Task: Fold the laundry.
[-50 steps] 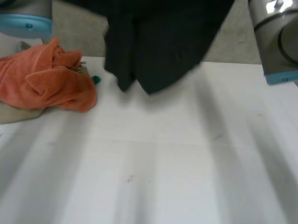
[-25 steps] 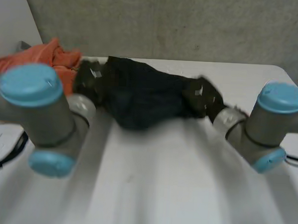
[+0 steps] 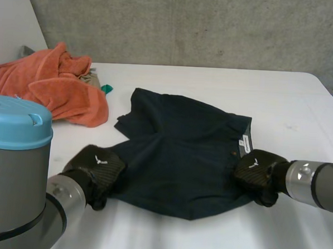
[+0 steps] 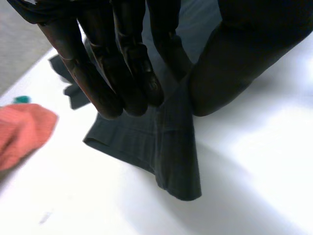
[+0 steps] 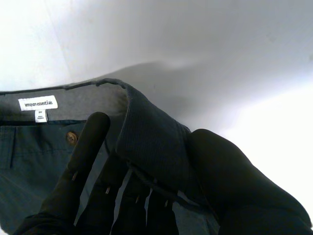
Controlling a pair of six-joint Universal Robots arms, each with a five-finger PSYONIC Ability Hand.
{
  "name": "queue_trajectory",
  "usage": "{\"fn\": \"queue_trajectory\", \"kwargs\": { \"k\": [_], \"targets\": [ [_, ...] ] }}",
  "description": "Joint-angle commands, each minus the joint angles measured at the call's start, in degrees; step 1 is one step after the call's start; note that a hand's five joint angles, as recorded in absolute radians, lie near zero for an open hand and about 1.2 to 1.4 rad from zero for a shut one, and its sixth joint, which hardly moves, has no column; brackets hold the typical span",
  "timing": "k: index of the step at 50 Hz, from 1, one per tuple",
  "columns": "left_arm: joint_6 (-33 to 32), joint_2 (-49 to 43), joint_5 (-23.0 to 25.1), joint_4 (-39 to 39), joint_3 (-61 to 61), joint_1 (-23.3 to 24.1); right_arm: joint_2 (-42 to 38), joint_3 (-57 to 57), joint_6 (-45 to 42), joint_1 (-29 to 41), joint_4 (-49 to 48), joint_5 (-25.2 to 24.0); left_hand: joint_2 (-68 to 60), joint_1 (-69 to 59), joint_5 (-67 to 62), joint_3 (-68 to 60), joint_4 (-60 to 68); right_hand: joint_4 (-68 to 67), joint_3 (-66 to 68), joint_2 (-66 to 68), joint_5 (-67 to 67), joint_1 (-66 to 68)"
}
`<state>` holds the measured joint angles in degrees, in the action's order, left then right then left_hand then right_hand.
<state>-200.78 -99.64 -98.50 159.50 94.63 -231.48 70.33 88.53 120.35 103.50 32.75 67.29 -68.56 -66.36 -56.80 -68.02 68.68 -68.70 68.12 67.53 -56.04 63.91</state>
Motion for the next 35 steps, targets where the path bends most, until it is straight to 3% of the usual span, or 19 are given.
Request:
{"fn": "queue_trajectory", "kwargs": {
  "k": [1,3,11,16,19,27,35],
  "targets": [
    [0.5,-0.6,3.4,-3.8,-3.2,-2.5,-0.5,1.8,0.6,-1.6,-5.6,-1.0,47.4,45.2,45.6,46.8,-47.5,-11.3,11.9,12.5,-14.0,16.1],
    [0.3,-0.5,3.5,-3.6,-4.0,-4.5,-1.1,1.8,2.4,-1.6,-7.3,-1.5,58.6,56.4,56.8,58.0,-58.7,-11.3,11.9,12.5,-14.0,16.1],
    [-0.8,-3.0,8.7,3.4,-8.8,-16.1,-1.4,2.8,10.2,-1.5,-14.6,-4.4,58.6,56.4,56.8,58.0,-58.7,-11.3,11.9,12.5,-14.0,16.1],
    [-2.8,-11.1,17.1,7.2,-14.1,-20.9,-1.3,3.1,13.9,-0.6,-18.5,-4.8,46.1,43.9,44.4,45.6,-46.2,-11.3,11.9,12.5,-14.0,16.1],
    [-4.4,-17.6,21.2,9.5,-18.9,-22.5,-1.4,3.1,15.0,-0.2,-19.4,-4.9,41.9,39.7,40.1,41.3,-42.0,-11.3,11.9,12.5,-14.0,16.1],
    [-9.2,-33.4,23.6,10.7,-32.9,-23.4,-1.4,4.5,16.0,1.3,-21.6,-4.9,35.1,32.9,33.4,34.6,-35.3,-11.3,11.9,12.5,-14.0,16.1],
    [-11.0,-41.3,27.7,14.8,-41.8,-22.4,-1.7,5.5,16.0,1.8,-22.6,-4.8,36.1,33.9,34.4,35.6,-36.3,-11.3,11.9,12.5,-14.0,16.1]
  ]
}}
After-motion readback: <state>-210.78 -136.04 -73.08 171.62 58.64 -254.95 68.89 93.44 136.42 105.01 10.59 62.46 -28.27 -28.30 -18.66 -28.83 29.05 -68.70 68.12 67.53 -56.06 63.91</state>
